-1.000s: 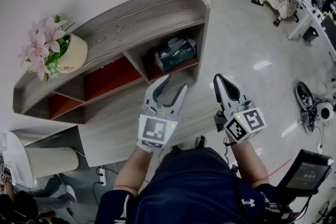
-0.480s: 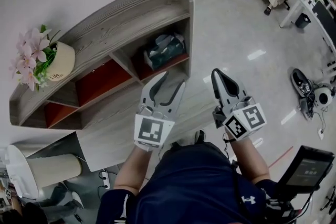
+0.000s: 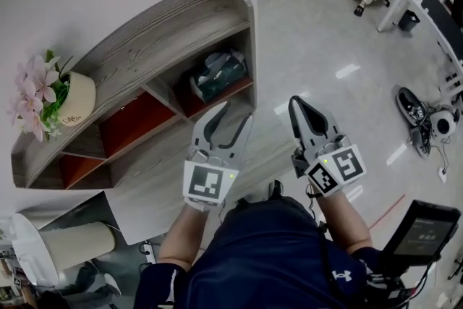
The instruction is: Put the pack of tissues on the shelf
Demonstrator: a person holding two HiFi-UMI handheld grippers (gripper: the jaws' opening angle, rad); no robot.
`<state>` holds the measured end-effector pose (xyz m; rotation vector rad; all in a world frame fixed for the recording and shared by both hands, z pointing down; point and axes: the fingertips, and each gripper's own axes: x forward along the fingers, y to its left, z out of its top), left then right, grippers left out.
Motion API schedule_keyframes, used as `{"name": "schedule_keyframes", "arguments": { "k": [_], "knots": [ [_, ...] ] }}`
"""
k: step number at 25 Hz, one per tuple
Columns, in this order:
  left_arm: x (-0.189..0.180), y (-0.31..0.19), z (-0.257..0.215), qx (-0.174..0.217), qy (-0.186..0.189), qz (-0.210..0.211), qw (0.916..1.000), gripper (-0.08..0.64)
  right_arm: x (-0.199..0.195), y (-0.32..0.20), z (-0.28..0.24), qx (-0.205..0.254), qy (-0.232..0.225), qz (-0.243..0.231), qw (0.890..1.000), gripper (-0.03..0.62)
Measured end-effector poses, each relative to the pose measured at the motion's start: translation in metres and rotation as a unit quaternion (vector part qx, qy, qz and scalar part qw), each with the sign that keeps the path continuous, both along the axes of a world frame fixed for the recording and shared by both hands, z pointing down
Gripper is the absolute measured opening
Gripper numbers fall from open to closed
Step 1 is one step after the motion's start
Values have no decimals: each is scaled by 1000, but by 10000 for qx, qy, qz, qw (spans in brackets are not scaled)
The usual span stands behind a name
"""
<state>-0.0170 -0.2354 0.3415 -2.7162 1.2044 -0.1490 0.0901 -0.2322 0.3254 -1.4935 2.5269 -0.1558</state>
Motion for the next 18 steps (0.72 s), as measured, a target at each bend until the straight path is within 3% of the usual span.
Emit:
{"name": "schedule_keyframes", "arguments": {
  "k": [3,7,18],
  "knots": [
    [0,1,1,0,-70,13,10000,195,1,3,-1,21,6,15,10000,3],
    [2,0,-4,26,99,-9,9999,195,2,3,-1,43,24,11,10000,3],
    [0,1,3,-52,-93,51,9999,195,-2,4,0,48,31,-34,10000,3]
  ]
}}
